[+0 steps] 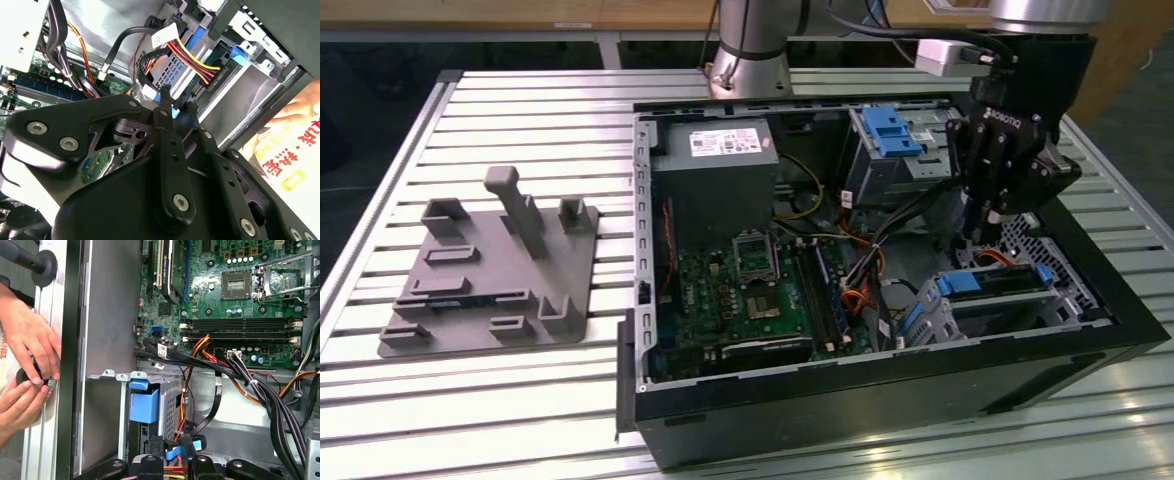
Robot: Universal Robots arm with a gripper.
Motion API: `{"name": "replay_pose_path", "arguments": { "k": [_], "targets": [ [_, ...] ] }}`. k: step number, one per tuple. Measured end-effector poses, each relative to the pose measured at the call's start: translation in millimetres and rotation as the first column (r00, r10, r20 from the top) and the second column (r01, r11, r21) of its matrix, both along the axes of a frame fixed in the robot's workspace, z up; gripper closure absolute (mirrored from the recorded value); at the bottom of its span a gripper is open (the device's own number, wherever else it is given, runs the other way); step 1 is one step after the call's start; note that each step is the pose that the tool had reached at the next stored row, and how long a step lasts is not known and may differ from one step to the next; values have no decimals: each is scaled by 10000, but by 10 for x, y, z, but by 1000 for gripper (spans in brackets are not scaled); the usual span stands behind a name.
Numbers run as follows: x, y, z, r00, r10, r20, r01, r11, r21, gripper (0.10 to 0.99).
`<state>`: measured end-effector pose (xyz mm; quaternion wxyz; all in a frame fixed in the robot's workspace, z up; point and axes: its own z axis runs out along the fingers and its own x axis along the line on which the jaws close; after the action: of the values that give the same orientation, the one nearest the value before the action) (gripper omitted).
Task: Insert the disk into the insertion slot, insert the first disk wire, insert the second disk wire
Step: 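Insert the second disk wire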
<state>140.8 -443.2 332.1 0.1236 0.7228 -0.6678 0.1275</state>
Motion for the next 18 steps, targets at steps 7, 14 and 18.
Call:
{"name": "replay_pose_path", "arguments": {
  "k": [7, 14, 18],
  "targets": [
    [0, 0, -12, 10000, 5, 49, -5, 10000, 63, 796],
    [0, -2, -18, 10000, 3, 95, -5, 9996, 266, 882],
    [0, -6, -23, 9999, 2, 103, -5, 9995, 318, 882]
  ]
}}
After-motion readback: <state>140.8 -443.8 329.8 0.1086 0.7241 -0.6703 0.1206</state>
